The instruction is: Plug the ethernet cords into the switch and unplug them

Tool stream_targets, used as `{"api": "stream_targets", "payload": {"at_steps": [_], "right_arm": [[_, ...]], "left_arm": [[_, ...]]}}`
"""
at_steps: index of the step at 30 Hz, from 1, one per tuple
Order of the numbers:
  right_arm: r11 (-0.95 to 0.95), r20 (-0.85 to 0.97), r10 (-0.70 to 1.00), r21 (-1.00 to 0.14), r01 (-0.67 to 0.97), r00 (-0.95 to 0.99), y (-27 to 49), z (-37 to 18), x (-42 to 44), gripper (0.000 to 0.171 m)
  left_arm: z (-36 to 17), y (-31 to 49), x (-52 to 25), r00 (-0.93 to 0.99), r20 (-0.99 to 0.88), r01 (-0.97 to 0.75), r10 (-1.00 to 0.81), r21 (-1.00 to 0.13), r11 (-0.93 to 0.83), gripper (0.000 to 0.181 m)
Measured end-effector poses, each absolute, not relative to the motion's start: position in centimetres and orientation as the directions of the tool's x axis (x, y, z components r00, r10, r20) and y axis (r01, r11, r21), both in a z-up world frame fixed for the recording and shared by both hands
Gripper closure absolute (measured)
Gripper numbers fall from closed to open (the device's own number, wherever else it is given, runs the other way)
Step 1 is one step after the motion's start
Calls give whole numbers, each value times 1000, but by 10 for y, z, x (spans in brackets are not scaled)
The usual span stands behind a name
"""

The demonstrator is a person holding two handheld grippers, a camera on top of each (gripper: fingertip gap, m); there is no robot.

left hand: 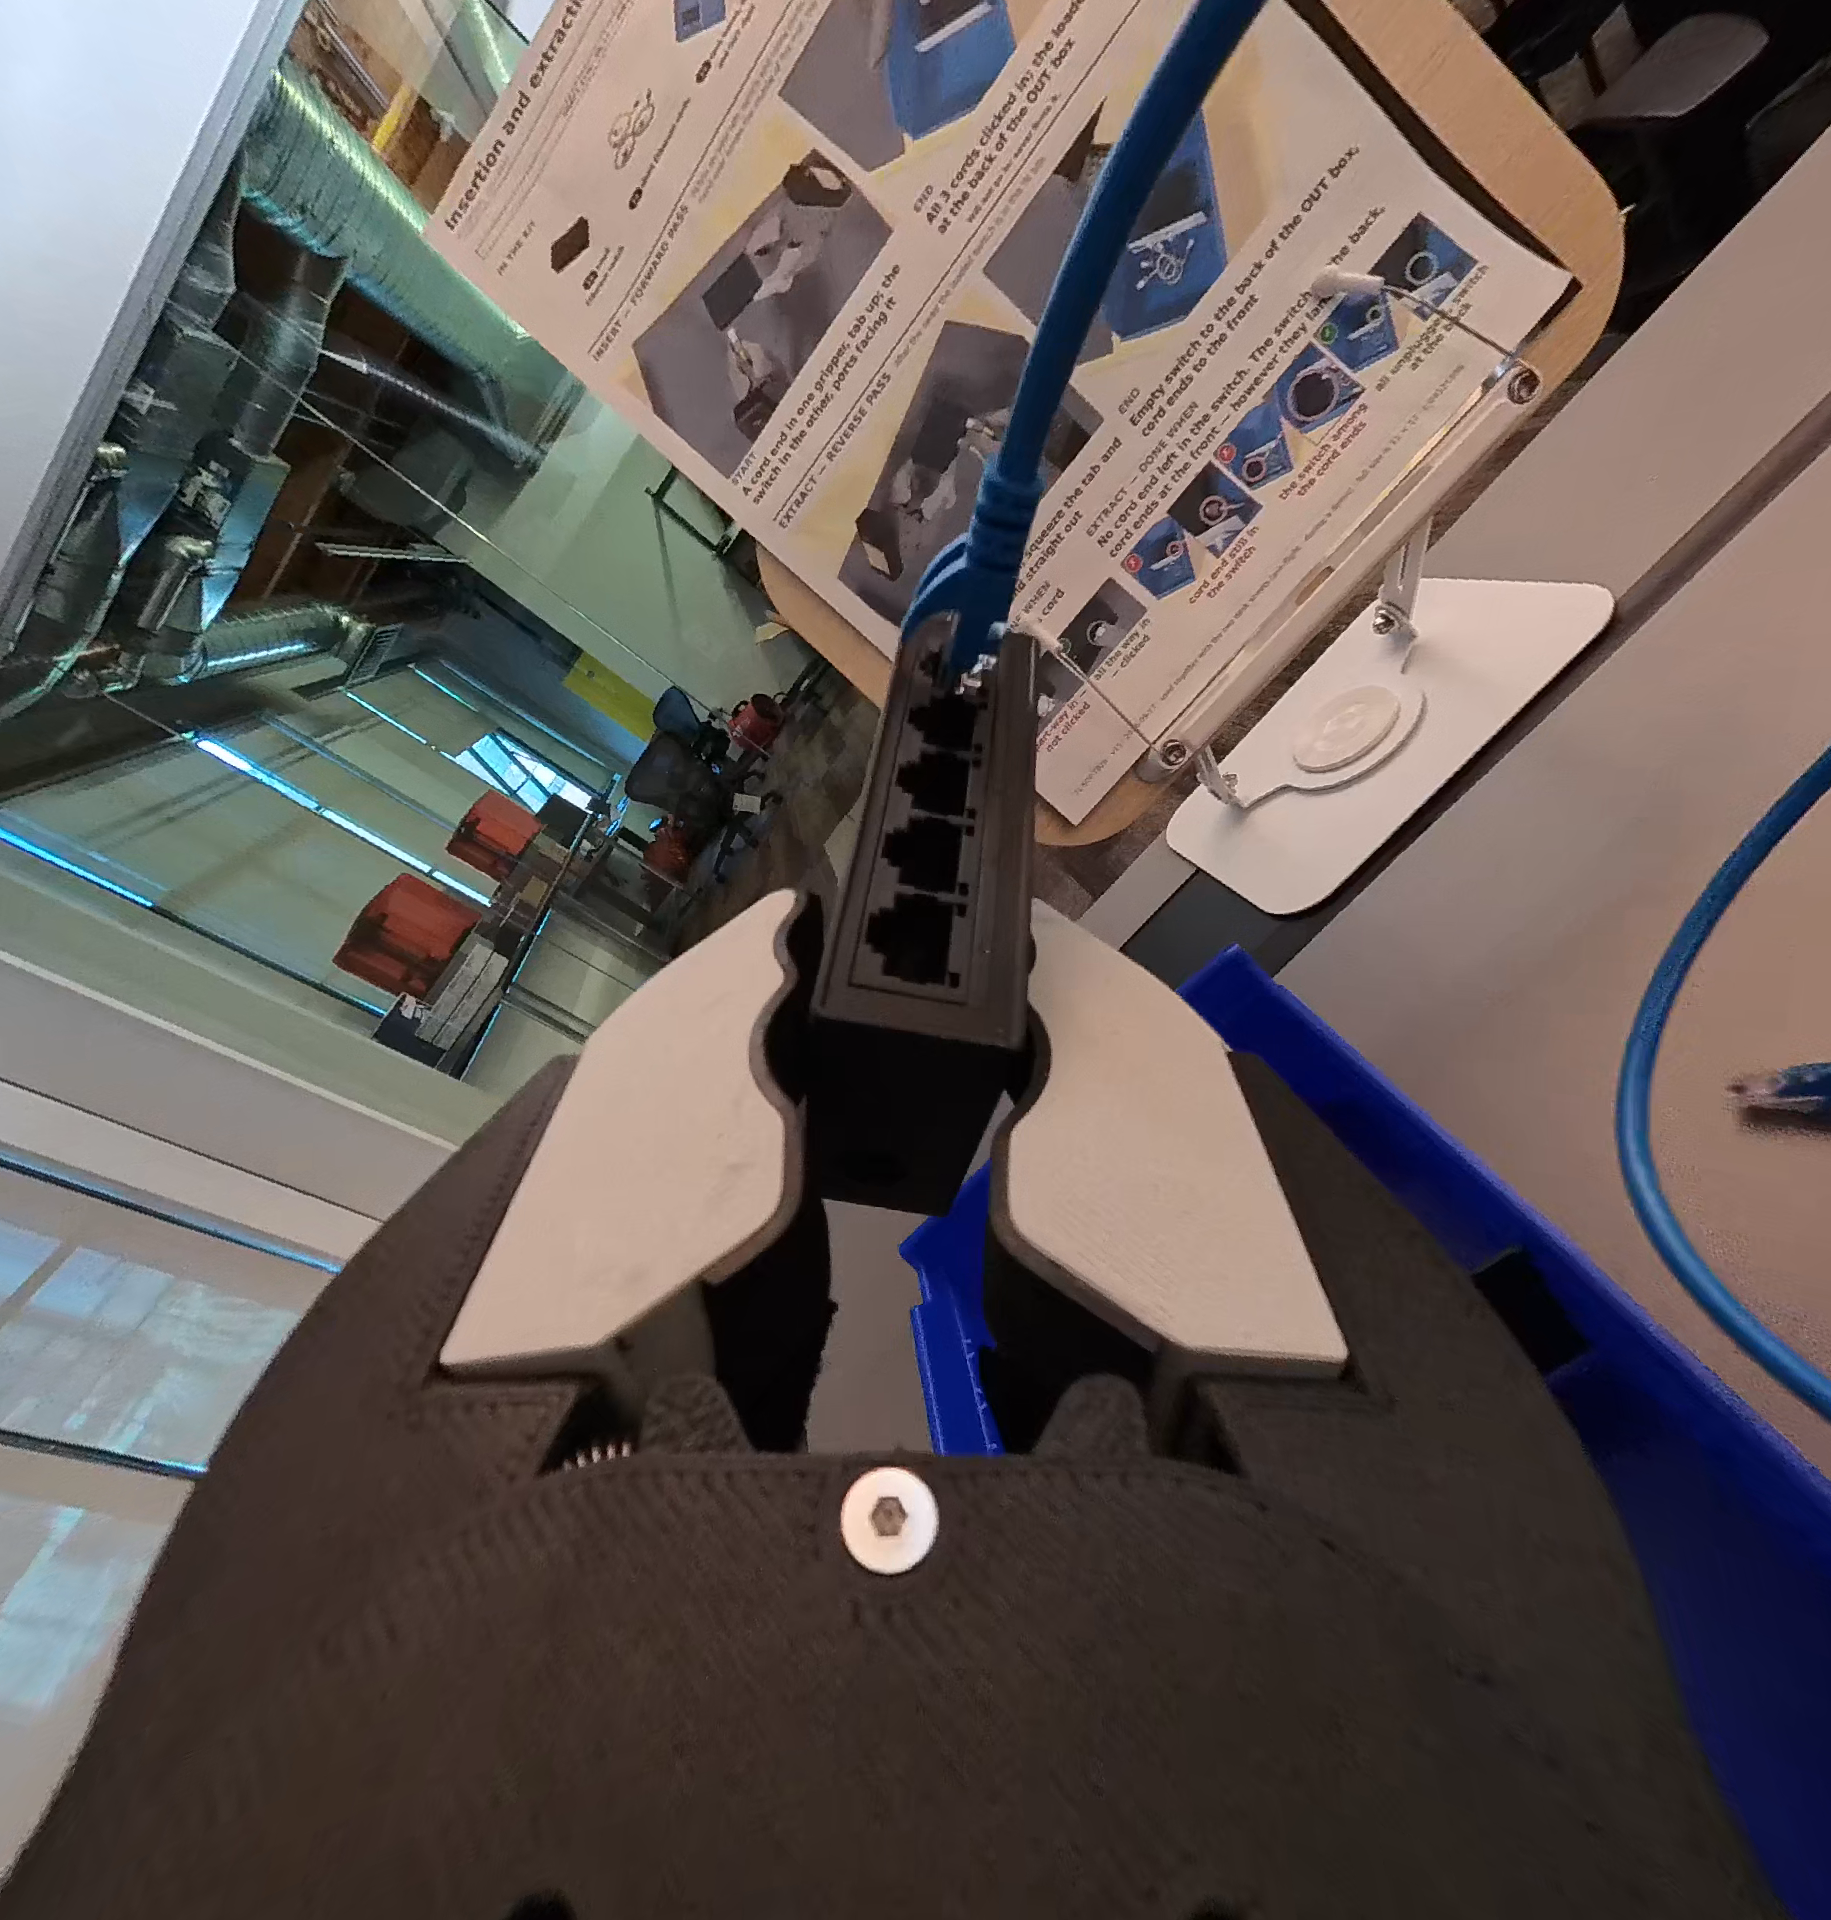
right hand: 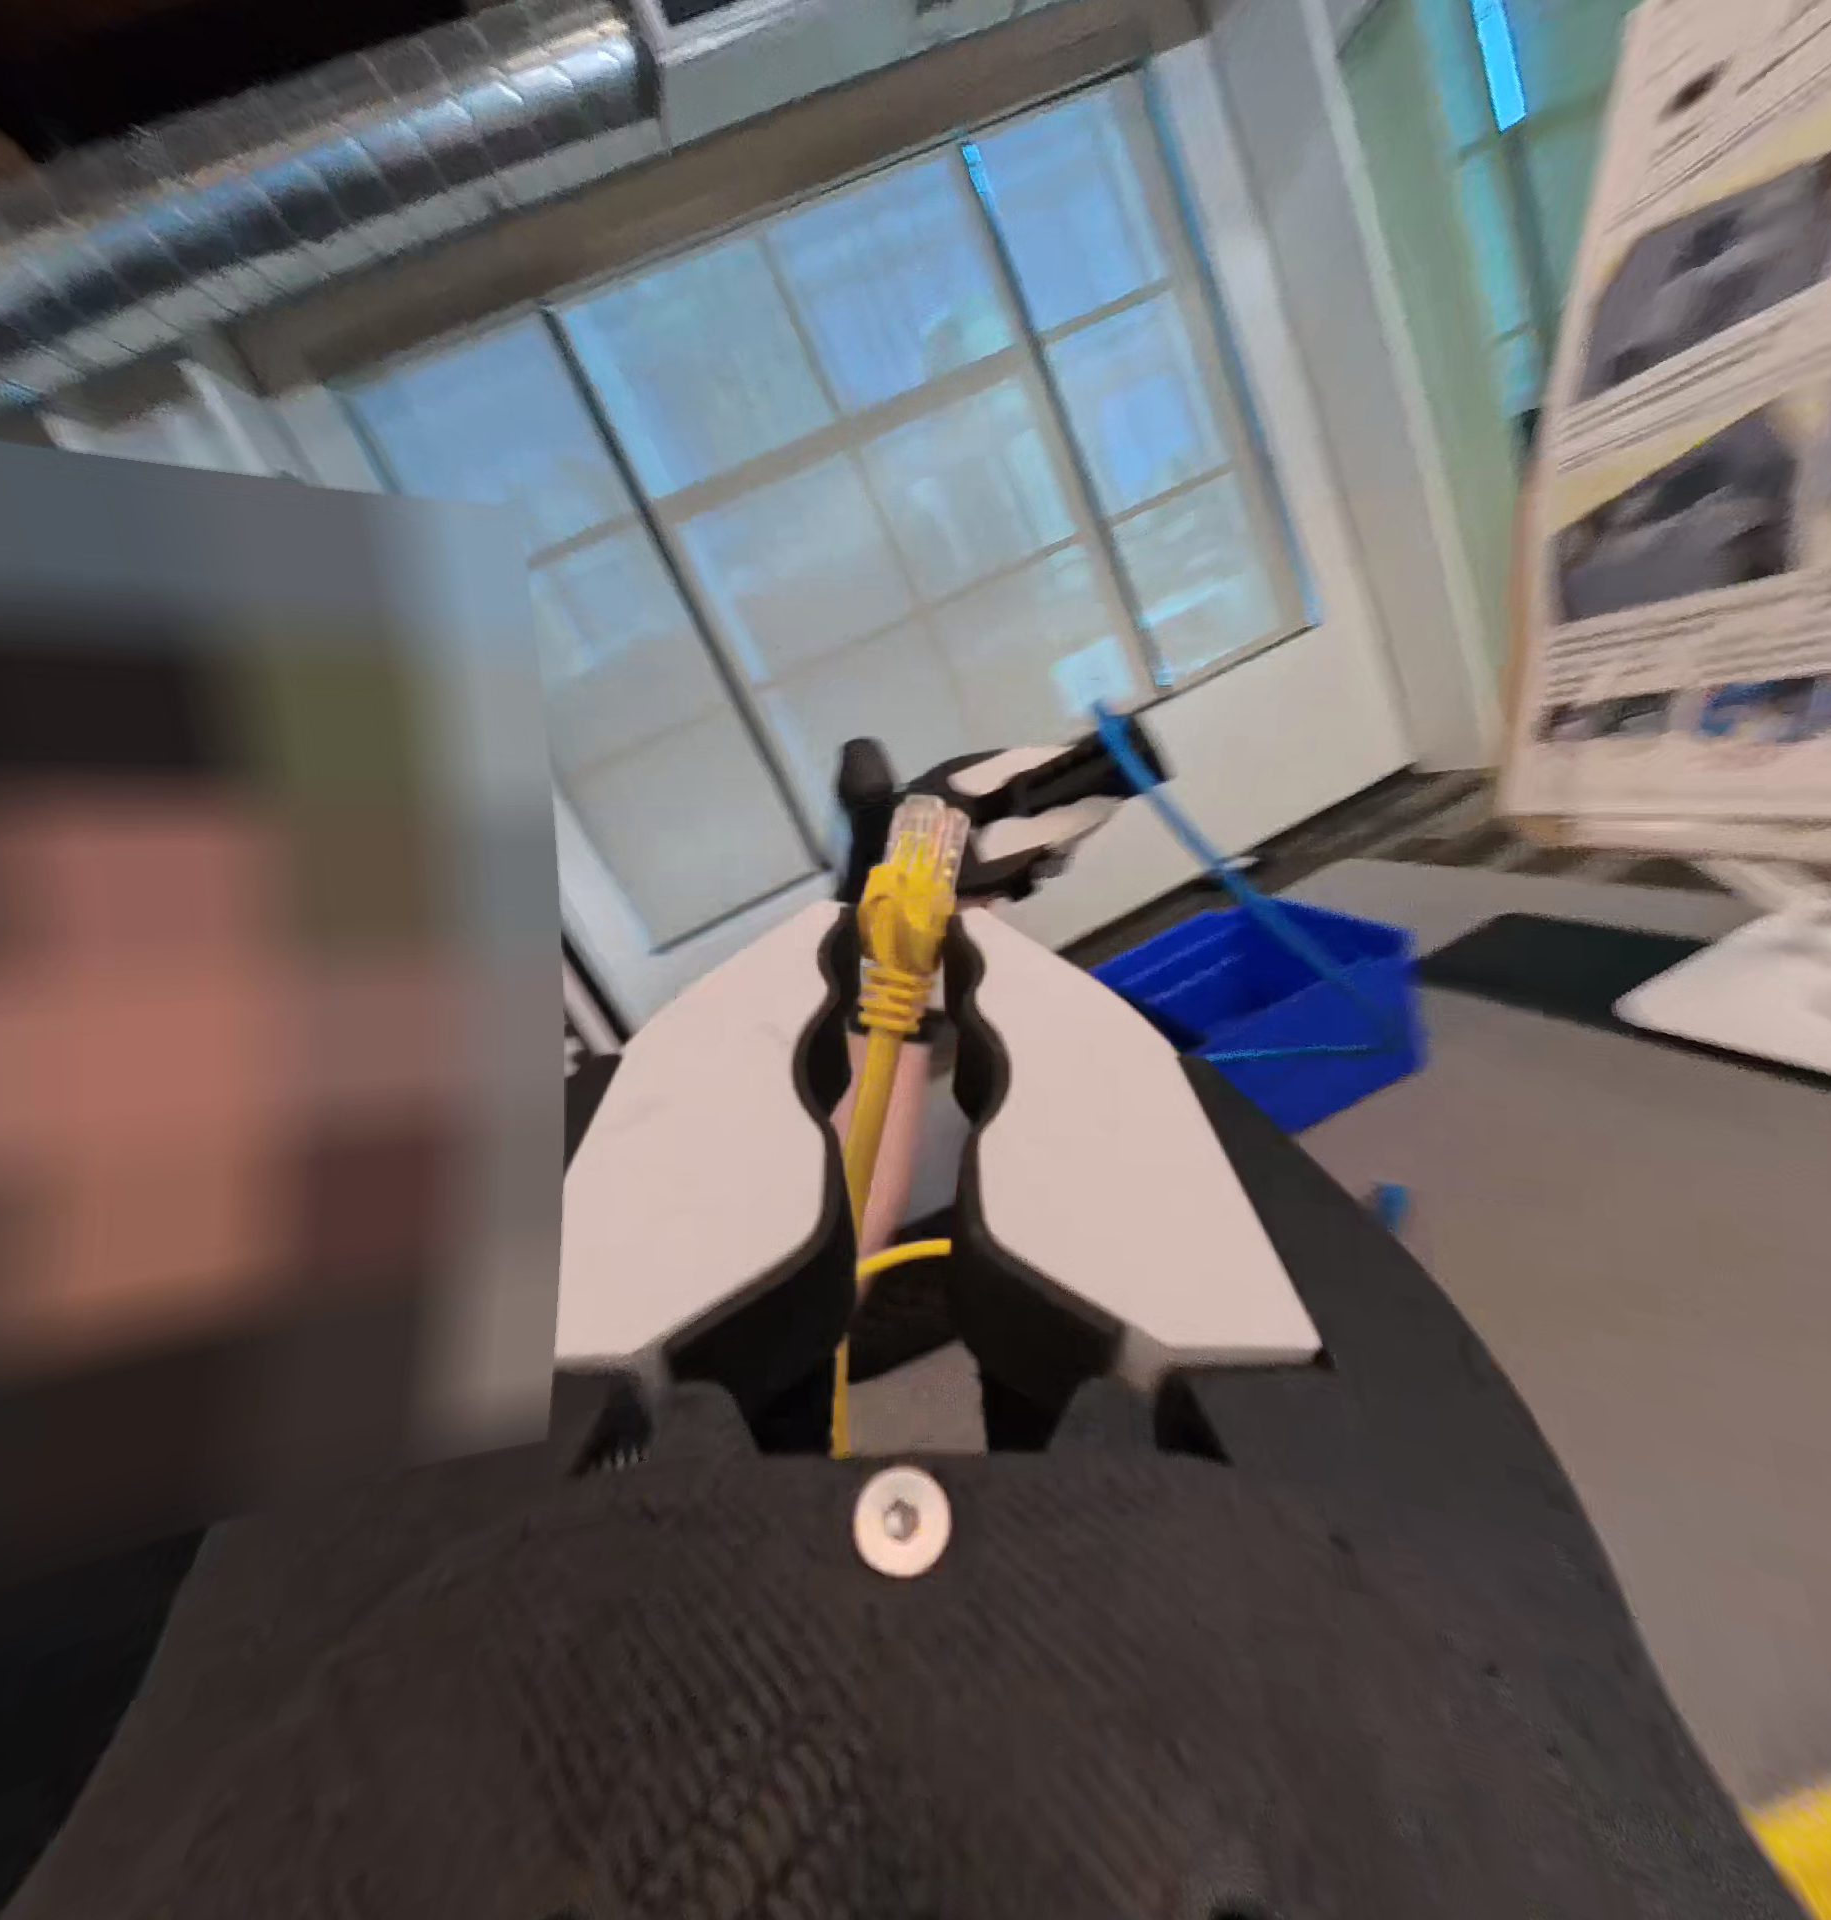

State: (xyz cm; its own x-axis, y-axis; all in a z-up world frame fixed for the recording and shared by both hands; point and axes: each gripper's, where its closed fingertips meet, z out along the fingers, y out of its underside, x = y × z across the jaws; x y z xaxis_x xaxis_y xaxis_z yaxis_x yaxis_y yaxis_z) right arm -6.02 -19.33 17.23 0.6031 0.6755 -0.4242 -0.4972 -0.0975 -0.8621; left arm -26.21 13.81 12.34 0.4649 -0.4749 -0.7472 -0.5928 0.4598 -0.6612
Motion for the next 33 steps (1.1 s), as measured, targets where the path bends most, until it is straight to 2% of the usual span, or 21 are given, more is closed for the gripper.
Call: {"api": "stream_targets", "payload": {"at_steps": [1, 7, 13, 20, 26, 33], "right_arm": [[-78, -406, 635, -880, -468, 657, -193, 178, -46, 155], [18, -331, 571, -910, -414, 751, -200, 261, 11, 155], [107, -136, 439, -974, -202, 888, -196, 357, 31, 155], [169, -130, 376, -964, -206, 917, -191, 430, 53, 155], [140, -91, 258, -982, -130, 962, -180, 439, 79, 154], [-39, -140, 203, -990, -135, 969, -157, 373, 108, 154]], "left_arm": [[123, 138, -261, 464, -749, -595, -473, -659, 460, 150], [118, 138, -256, 444, -765, -622, -467, -638, 455, 150], [114, 138, -252, 424, -782, -647, -458, -615, 451, 150], [111, 138, -249, 412, -789, -659, -456, -604, 449, 150], [112, 139, -250, 414, -788, -658, -456, -605, 448, 150], [112, 138, -251, 412, -787, -659, -459, -606, 446, 150]]}}
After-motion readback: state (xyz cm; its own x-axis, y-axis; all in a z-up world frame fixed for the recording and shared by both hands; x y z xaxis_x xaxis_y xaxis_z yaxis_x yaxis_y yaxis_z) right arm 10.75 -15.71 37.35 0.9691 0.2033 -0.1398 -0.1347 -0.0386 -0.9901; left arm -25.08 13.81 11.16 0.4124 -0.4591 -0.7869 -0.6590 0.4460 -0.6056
